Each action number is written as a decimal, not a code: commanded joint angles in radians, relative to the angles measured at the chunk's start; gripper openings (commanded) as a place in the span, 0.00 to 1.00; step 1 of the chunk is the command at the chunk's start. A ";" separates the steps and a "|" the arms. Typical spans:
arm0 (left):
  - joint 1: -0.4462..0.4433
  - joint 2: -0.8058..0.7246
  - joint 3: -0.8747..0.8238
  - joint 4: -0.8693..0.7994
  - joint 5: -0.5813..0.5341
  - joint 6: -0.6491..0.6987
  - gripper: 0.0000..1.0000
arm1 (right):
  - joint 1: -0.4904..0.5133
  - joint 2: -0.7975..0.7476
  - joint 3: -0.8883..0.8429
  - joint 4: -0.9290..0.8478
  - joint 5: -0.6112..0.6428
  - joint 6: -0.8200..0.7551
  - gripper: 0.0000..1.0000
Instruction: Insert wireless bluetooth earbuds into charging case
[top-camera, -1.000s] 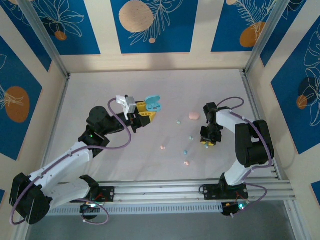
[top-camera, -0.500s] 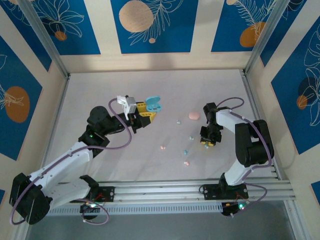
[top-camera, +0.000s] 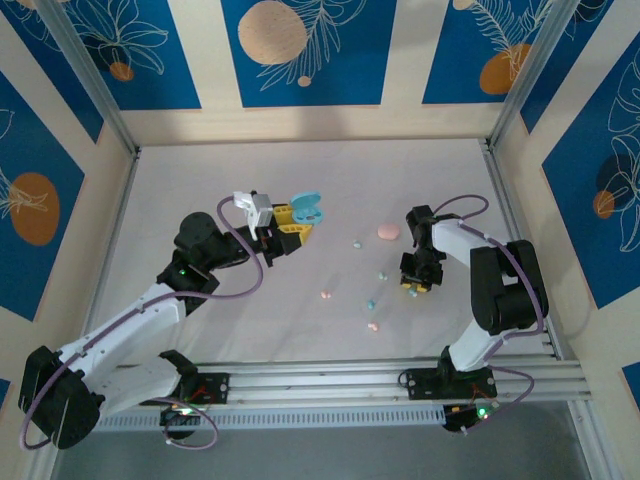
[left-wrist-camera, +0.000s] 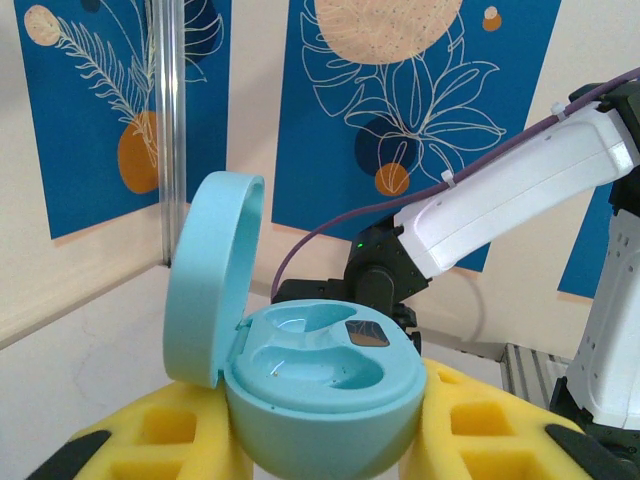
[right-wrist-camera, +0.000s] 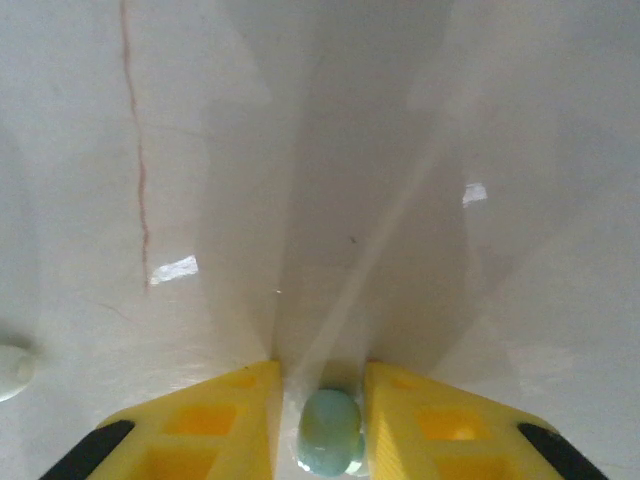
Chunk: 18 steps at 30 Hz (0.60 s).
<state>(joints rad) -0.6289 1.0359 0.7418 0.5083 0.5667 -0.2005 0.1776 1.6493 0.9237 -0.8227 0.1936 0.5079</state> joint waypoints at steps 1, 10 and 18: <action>-0.013 -0.013 0.013 0.014 -0.007 0.007 0.25 | 0.010 -0.004 -0.023 -0.026 -0.025 0.017 0.25; -0.012 -0.014 0.014 0.014 -0.009 0.007 0.25 | 0.013 -0.060 0.012 -0.056 -0.054 0.008 0.15; -0.012 -0.009 0.011 0.021 -0.037 -0.015 0.25 | 0.005 -0.211 0.081 0.011 -0.565 0.000 0.15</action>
<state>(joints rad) -0.6292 1.0359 0.7418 0.5083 0.5480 -0.2039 0.1833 1.4944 0.9558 -0.8425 -0.0685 0.5087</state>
